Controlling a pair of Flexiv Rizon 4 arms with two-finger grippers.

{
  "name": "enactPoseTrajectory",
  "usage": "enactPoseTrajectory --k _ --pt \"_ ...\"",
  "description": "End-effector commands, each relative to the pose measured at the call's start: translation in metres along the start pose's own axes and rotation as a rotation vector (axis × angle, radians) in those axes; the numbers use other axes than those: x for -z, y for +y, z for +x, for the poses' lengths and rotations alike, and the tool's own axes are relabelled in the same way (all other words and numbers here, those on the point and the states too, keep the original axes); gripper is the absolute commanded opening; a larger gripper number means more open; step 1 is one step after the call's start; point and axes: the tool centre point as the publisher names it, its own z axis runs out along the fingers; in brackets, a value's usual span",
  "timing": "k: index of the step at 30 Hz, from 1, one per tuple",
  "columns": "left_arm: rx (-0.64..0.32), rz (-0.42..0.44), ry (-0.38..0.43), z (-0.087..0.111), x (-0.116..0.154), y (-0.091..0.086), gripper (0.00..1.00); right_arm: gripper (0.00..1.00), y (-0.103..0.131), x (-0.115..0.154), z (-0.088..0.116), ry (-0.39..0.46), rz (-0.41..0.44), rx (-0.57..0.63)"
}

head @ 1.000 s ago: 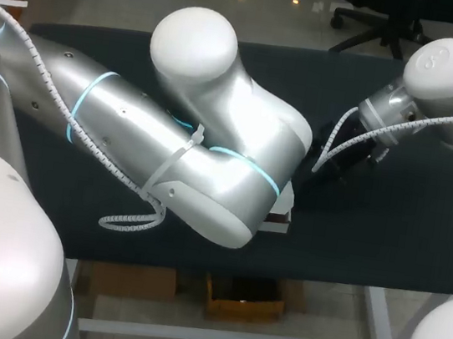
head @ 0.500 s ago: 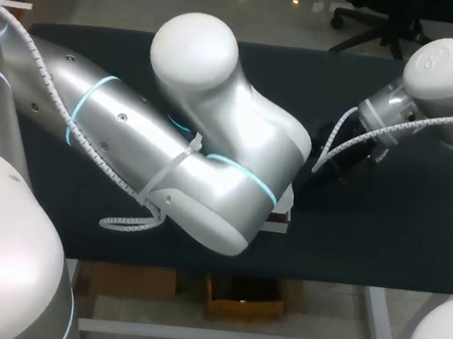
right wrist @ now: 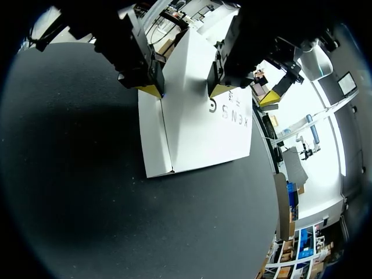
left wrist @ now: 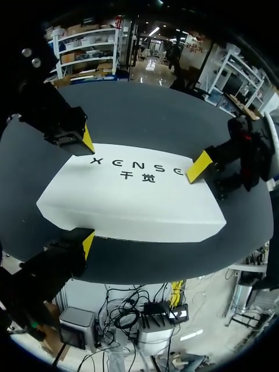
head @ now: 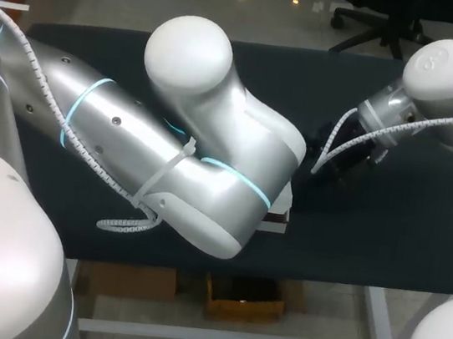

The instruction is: Assemble the packaging by folding the flat box into shape, placing the metal phone stand inside, and closing the box properly

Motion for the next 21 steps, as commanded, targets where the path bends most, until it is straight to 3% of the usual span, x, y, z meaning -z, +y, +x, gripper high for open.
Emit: enactPoseTrajectory --k 1,10,15,17,21 --pt "0.000 -0.008 -0.016 -0.001 -0.006 -0.004 0.82 0.45 -0.001 0.000 0.001 0.000 -0.002 0.002" --pt "0.004 -0.008 -0.046 -0.007 -0.011 -0.005 0.79 0.45 0.000 0.000 0.002 0.006 0.004 0.006" --pt "0.002 -0.007 -0.071 -0.009 -0.015 -0.006 0.59 0.45 0.001 0.000 0.002 0.007 0.008 0.010" --pt "0.000 -0.012 -0.086 -0.009 -0.017 -0.006 0.57 0.45 0.001 0.000 0.002 0.007 0.008 0.011" --pt "-0.003 -0.007 -0.095 -0.010 -0.019 -0.007 0.43 0.45 0.002 0.001 0.002 0.006 0.009 0.013"
